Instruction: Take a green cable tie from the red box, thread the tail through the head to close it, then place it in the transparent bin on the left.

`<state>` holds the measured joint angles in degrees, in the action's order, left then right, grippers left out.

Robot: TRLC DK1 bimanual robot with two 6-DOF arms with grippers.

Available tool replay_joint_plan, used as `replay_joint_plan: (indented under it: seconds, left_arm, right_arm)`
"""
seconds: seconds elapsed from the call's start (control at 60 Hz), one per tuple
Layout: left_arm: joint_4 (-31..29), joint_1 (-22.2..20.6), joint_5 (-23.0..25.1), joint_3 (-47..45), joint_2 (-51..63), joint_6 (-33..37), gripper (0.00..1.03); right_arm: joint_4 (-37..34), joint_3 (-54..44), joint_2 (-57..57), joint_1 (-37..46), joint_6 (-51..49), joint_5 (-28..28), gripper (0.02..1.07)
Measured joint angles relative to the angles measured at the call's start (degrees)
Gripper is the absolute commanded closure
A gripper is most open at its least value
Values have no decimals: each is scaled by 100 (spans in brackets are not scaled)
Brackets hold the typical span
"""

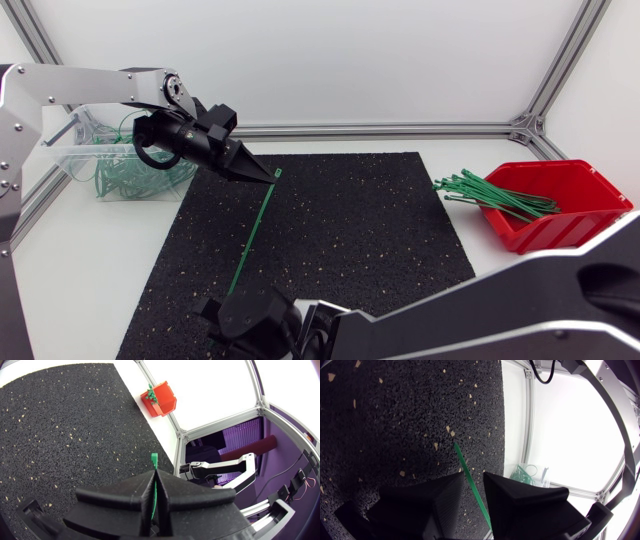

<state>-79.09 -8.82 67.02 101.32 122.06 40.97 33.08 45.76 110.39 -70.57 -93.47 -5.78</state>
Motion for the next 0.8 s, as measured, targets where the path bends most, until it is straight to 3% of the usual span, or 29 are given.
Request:
replay_joint_plan:
  seconds: [0.8]
  left_arm:
    - [-20,0,0,0,0,2,100]
  right_arm:
    - [153,44,74,-44,0,-4,80]
